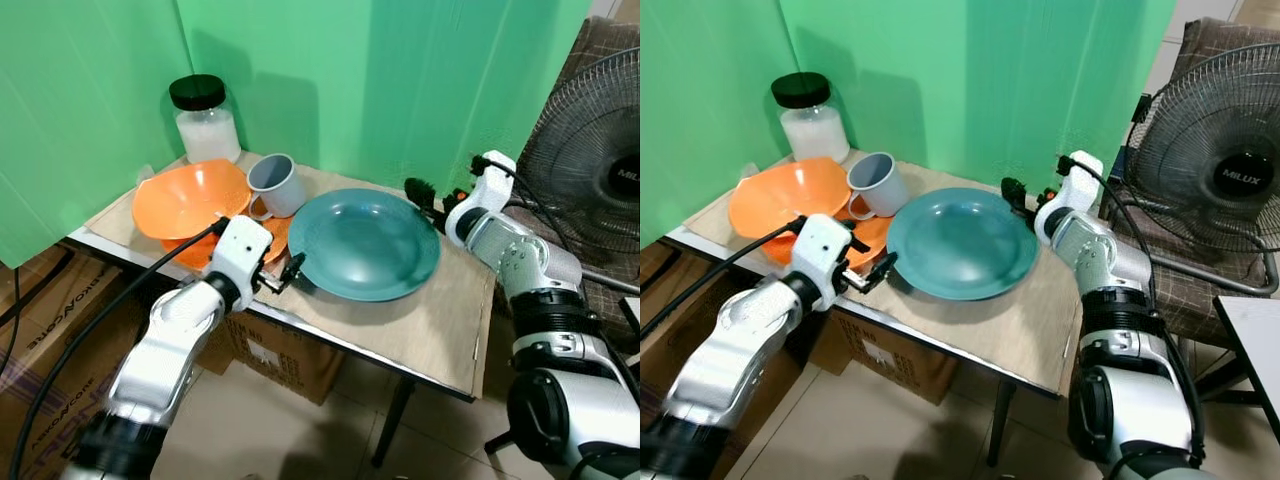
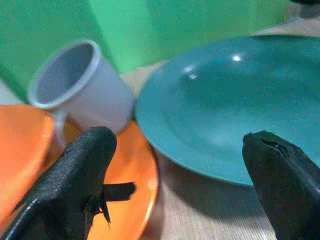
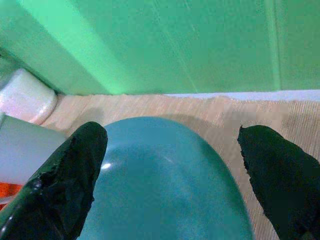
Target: Setting the table
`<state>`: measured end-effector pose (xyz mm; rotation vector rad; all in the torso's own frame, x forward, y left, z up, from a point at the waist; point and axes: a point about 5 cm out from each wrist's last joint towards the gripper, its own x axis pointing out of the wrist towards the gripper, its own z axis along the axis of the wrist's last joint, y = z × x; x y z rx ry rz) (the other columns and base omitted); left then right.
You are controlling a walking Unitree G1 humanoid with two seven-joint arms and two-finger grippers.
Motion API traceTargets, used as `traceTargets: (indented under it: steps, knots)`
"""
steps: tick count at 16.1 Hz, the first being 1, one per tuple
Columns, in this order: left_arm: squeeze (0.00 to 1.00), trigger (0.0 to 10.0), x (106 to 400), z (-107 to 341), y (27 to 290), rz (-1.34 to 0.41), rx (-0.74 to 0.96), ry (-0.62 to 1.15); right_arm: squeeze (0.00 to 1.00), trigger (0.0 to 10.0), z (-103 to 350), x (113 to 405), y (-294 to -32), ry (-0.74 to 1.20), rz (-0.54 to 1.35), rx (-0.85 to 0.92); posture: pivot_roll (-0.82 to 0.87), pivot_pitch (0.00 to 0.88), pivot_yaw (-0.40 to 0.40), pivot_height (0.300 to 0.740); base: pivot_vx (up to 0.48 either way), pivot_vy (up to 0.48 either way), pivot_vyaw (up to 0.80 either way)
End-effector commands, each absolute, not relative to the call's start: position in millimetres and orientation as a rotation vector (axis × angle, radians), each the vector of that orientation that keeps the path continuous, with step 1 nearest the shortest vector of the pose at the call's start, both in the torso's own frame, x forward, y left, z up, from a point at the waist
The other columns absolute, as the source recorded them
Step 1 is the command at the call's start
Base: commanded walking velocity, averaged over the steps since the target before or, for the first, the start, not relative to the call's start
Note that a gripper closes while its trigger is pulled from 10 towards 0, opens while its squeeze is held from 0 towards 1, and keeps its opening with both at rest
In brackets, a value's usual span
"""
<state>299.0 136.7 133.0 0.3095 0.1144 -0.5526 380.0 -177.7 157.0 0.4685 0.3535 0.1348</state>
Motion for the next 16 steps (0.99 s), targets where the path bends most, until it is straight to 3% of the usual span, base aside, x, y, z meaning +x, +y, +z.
traceTargets:
  steps: [1, 8, 16]
  knots:
    - [0.86, 10.0, 305, 123, 131, -0.625, 0.307, 0.136, 0.0, 10.0, 158, 381, -180, 0.341, 0.136, 0.457, -0.12, 0.018, 0.025, 0.74, 0.0, 0.0, 0.0]
    - [0.86, 10.0, 332, 110, 115, -0.751, 0.287, 0.165, 0.0, 10.0, 146, 378, -188, 0.367, 0.102, 0.424, -0.13, 0.03, 0.051, 0.74, 0.0, 0.0, 0.0]
    - [0.86, 10.0, 330, 87, 121, -0.833, 0.332, 0.229, 0.0, 10.0, 141, 378, -191, 0.401, 0.095, 0.453, -0.13, 0.033, 0.049, 0.74, 0.0, 0.0, 0.0]
